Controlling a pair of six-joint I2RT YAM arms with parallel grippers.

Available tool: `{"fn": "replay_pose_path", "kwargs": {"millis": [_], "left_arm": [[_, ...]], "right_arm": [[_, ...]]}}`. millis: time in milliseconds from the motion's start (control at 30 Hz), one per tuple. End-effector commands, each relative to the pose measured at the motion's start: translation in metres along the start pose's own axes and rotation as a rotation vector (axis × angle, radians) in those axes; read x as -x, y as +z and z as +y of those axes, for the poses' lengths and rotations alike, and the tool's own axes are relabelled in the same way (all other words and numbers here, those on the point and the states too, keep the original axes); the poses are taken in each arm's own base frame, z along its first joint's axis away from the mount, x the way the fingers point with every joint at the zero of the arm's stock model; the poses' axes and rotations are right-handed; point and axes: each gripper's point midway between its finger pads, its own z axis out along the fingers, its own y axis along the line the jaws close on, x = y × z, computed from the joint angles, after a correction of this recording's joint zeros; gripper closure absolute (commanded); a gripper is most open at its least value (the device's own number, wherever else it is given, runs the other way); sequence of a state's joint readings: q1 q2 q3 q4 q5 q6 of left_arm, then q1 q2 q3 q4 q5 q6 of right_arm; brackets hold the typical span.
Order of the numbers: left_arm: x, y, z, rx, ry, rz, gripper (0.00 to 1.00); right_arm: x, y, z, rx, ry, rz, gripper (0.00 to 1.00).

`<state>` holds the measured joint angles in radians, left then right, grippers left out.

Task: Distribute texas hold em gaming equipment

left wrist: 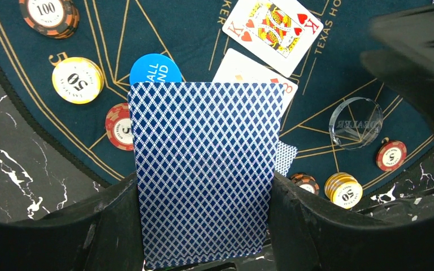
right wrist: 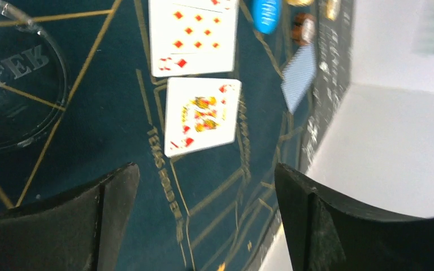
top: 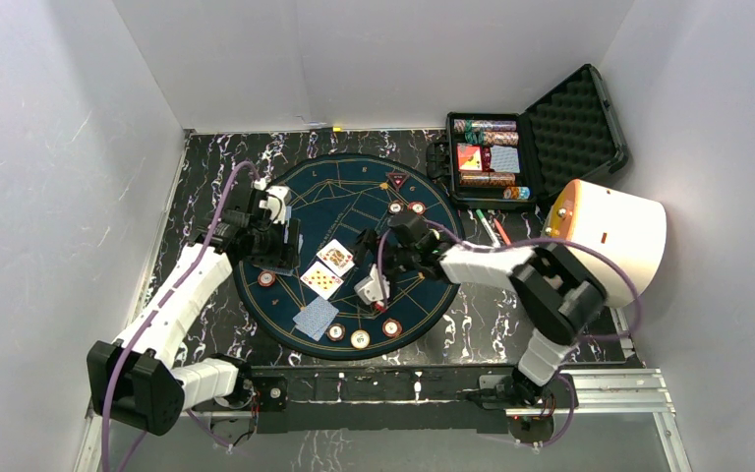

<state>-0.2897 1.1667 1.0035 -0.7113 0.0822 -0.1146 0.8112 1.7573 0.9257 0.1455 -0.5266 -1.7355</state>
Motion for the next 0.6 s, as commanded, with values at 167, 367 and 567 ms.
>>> {"fn": "replay_pose_path", "kwargs": {"millis": [167, 367, 567], "left_arm": [[0.010, 0.003, -0.017, -0.109, 0.045, 0.011, 1.00], [0.006, 0.009, -0.033, -0.165, 0.147, 0.012, 1.00], [0.006, 0.007, -0.058, -0.207, 0.292, 0.004, 1.00]], "right_arm": [[0.049, -0.106, -0.075, -0.497, 0.580, -0.064, 0.02], [0.014, -0.148, -0.127, -0.867, 1.665, -0.155, 0.02], [0.027, -0.133, -0.140, -0.629, 1.972, -0.295, 0.02]]}}
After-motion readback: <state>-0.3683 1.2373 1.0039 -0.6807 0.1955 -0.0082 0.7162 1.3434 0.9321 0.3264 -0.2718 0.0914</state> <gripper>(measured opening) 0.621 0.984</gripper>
